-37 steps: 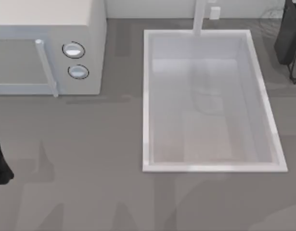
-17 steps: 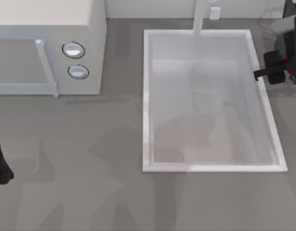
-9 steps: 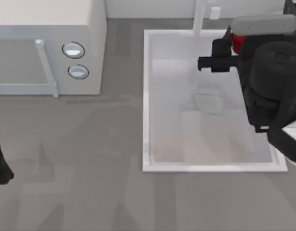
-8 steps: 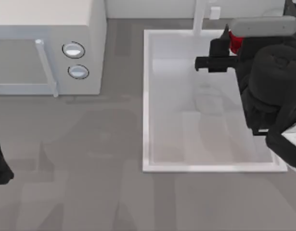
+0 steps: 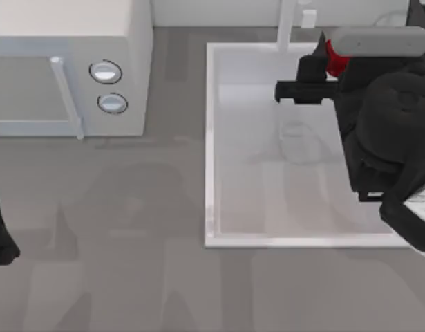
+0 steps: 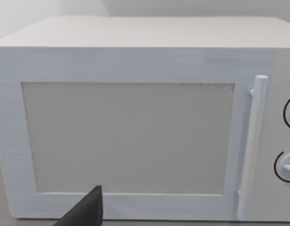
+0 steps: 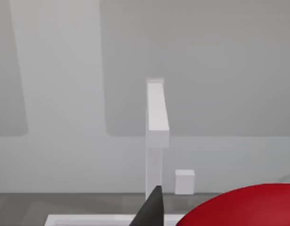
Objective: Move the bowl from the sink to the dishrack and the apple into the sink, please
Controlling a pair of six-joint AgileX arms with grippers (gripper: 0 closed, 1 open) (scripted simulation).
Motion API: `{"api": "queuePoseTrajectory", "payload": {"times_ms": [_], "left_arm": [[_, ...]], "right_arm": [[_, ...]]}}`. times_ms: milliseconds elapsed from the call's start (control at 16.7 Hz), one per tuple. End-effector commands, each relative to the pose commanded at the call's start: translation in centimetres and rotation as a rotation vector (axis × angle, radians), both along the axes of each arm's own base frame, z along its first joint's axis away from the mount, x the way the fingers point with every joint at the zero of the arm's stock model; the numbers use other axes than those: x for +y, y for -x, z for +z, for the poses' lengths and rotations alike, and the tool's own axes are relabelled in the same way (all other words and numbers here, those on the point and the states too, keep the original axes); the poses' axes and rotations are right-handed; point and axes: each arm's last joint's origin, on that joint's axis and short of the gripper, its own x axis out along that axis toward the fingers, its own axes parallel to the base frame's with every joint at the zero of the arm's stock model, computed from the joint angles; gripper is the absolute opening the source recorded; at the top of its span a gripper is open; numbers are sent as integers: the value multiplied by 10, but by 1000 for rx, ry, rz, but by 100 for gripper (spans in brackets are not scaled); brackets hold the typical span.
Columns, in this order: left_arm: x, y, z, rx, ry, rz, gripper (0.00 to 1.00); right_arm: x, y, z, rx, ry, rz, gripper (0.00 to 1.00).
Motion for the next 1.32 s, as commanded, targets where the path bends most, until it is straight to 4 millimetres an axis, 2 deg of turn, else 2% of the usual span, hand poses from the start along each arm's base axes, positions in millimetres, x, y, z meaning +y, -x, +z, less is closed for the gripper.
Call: {"api": "queuePoseTrajectory", "payload": {"times_ms": [120,240,600,780,900,1200,1320], "left_arm": [[0,0,0,0,0,0,100],[0,0,0,0,0,0,100],[0,0,0,0,0,0,100],[0,0,0,0,0,0,100],[0,0,0,0,0,0,100],[0,0,0,0,0,0,100],[0,0,0,0,0,0,100]], "right_arm": [[2,-2,-8,3,3,0,0],[6,-6,-27,8,7,-1,0],[8,-7,-107,-12,-6,-2,0],[3,-1,-137,-9,-5,0,0],[1,1,-147,-4,-2,1,0],[0,2,-149,-3,-1,1,0],[0,2,-149,-3,-1,1,15]]}}
